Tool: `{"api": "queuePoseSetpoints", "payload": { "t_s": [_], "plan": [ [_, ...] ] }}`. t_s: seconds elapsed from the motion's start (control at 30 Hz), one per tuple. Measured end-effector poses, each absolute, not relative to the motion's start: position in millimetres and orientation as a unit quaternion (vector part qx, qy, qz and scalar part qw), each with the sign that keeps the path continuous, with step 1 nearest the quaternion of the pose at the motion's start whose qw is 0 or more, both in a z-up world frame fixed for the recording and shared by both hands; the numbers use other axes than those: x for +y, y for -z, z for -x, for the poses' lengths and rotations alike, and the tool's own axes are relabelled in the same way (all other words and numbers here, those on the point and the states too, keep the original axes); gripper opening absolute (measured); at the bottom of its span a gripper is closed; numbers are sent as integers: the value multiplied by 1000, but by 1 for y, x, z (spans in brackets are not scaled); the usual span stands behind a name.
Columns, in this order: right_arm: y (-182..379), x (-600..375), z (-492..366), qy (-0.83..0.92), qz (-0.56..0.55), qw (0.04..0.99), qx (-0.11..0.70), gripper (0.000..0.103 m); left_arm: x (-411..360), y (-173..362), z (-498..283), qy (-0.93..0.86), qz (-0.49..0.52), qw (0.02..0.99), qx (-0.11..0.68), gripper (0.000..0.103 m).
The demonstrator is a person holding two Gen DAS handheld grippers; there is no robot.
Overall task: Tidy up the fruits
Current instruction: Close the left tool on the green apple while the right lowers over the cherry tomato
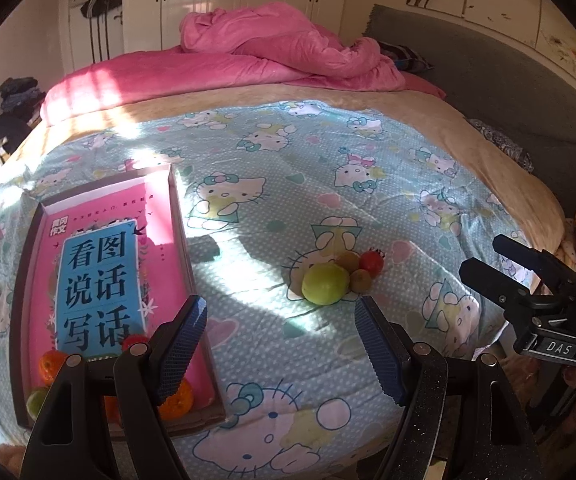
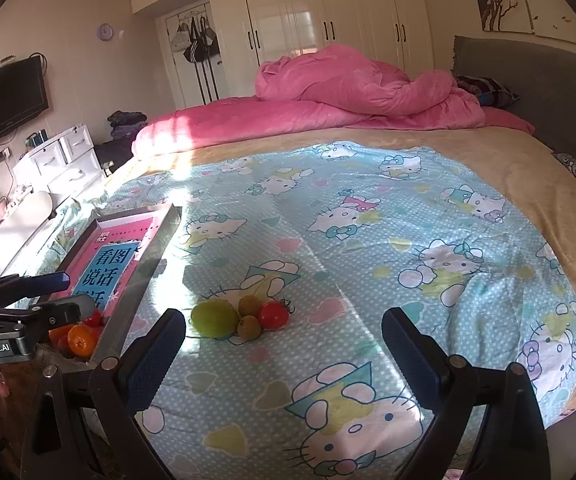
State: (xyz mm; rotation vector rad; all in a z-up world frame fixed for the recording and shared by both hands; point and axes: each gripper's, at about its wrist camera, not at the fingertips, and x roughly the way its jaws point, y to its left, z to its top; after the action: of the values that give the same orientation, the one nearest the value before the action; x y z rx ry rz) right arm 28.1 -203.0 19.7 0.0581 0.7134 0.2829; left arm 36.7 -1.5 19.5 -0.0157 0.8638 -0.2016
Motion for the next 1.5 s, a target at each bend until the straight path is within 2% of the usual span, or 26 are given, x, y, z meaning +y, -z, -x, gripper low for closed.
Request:
{"api": "queuePoseSetpoints", "payload": {
  "t_s": [0.93,1.5],
  "plan": [
    [11,-234,-62,-105,-95,903,405,99,-46,15,-100,151,-6,880,450,78],
    [26,-232,-73,-120,-104,886,435,99,-63,35,-100,162,-73,868,464,78]
  ]
}}
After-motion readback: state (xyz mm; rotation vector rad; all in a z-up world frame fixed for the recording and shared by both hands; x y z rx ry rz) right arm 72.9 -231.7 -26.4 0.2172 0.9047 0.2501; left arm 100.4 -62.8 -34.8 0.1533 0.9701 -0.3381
